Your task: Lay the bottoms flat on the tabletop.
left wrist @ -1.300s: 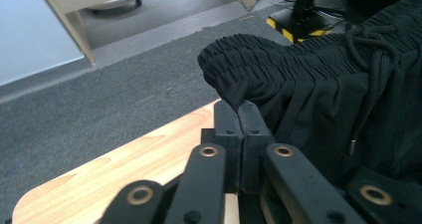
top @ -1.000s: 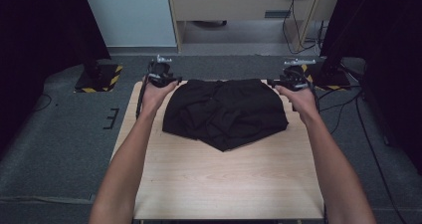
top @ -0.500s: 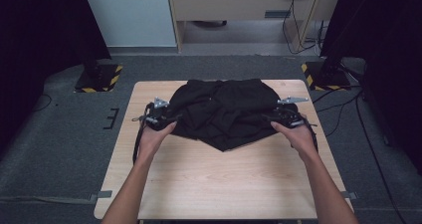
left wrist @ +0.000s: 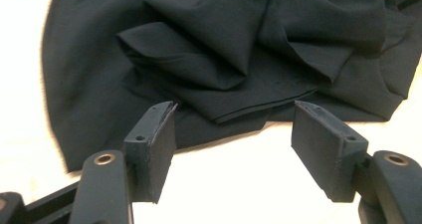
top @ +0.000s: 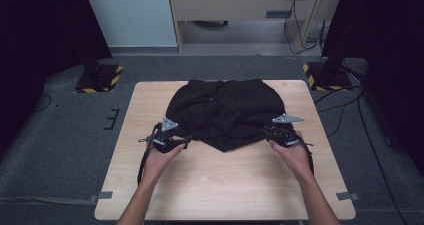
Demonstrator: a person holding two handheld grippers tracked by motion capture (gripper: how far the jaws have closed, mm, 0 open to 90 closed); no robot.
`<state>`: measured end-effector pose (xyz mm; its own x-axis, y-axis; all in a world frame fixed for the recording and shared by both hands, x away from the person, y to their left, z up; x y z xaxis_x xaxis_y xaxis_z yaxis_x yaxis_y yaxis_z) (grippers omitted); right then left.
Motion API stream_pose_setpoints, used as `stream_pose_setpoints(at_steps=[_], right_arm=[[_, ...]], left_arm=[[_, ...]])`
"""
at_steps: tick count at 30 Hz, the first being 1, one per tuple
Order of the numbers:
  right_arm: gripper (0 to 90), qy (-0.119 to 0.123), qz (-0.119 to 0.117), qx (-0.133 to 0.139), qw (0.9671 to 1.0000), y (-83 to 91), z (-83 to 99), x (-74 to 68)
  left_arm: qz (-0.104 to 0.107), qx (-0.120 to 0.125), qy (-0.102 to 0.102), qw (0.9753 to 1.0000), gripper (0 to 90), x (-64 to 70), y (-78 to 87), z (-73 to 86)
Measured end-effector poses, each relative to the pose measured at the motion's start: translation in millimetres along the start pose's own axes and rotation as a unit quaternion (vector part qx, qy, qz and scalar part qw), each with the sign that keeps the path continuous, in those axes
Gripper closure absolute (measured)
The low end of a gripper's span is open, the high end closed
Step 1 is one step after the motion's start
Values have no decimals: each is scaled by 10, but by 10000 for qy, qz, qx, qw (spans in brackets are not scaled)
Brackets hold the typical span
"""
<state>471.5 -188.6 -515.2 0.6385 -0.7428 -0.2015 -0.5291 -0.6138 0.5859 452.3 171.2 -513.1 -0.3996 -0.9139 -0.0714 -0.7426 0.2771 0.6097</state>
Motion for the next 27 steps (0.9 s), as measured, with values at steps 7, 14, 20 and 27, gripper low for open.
stream_pose_setpoints(at_steps=[7, 14, 20, 27], right_arm=[[554, -34, -165, 128, 9998, -190, -39, -191], [392, 286, -412, 31, 9987, -504, -197, -544], [616, 550, -219, -336, 9977, -834, -202, -684], [897, 573, 7, -63, 9983, -618, -257, -606]], left_arm=[[-8, -67, -197, 9998, 325, 172, -118, -4], [25, -17, -108, 9999, 345, 235, -78, -15], [138, 99, -138, 9998, 350, 342, 3, -43], [242, 114, -234, 9994, 340, 492, -121, -107]])
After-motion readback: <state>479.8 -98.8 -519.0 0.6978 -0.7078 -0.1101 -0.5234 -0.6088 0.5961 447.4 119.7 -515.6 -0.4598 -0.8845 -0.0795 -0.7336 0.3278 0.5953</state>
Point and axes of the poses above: each handheld gripper's, and its own axes: y roughly backward along the jaws, z roughly out of its underside, x roughly to its right, the point moved 4 cm from there along -y, roughly forward along the jaws, and after that the axes turned 11 degrees about -z, right-handed, at the moved point
